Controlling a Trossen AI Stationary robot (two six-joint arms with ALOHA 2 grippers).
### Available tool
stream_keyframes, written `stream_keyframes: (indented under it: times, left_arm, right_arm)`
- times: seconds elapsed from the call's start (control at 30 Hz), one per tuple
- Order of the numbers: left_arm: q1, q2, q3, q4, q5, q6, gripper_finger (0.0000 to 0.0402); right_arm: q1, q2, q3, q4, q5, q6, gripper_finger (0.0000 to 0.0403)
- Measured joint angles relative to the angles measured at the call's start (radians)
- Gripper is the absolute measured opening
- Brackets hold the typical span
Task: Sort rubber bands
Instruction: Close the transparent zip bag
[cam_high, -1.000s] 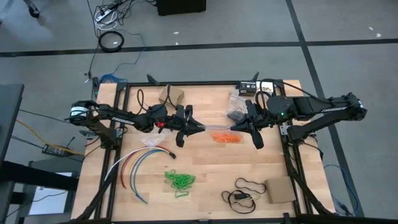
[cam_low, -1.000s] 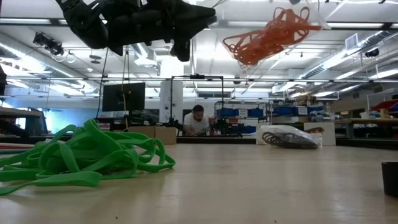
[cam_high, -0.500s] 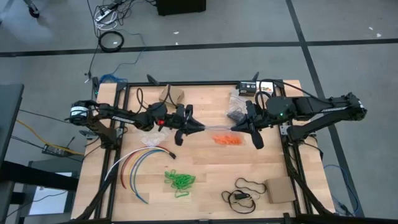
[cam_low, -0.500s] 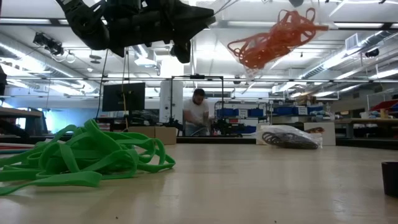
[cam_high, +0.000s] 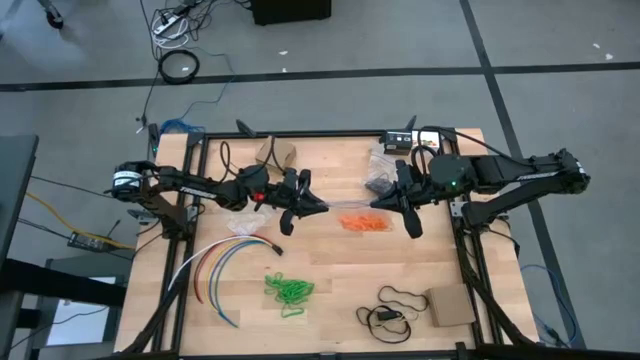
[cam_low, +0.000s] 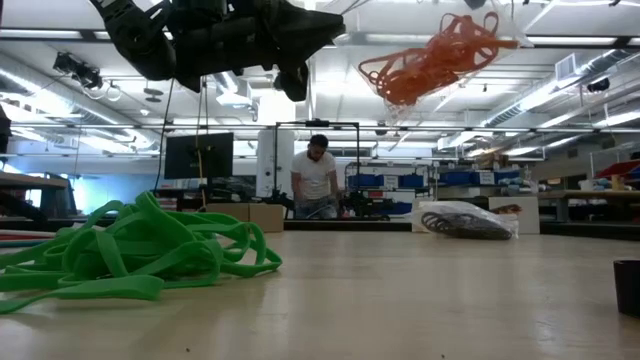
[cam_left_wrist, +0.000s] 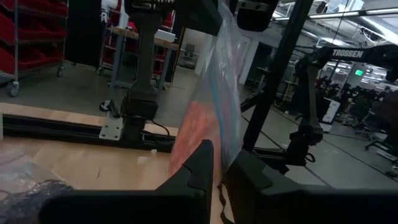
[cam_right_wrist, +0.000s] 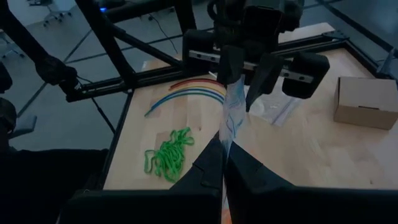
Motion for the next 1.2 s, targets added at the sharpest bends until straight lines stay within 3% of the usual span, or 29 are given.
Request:
stream_keyframes:
  times: [0.13, 0.5, 0.8, 0.9, 1.0, 1.2]
  left_arm:
    - [0.000, 0.000, 0.000, 0.009, -0.002, 0.003, 0.0009]
    - [-0.002, 0.000, 0.000, 0.002, 0.020, 0.035, 0.0004]
    - [-0.002, 0.000, 0.000, -0.139, 0.067, 0.072, 0.0002]
    - [0.003, 0.000, 0.038, -0.301, 0.111, 0.108, 0.0001]
    - [0.005, 0.000, 0.151, -0.582, 0.134, 0.195, 0.0001]
    - [0.005, -0.001, 0.409, -1.179, 0.018, 0.438, 0.0001]
  right_arm:
    - [0.000, 0.000, 0.000, -0.002, 0.000, 0.007, 0.0000]
    - [0.000, 0.000, 0.000, -0.012, 0.002, 0.034, 0.0006]
    - [-0.021, 0.000, 0.000, -0.014, -0.024, 0.036, 0.0115]
    - [-0.044, 0.038, 0.001, -0.010, -0.042, 0.062, 0.0142]
    - [-0.074, 0.129, 0.002, -0.013, -0.095, 0.079, 0.0150]
    - [-0.100, 0.319, 0.086, -0.021, -0.152, 0.064, 0.0149]
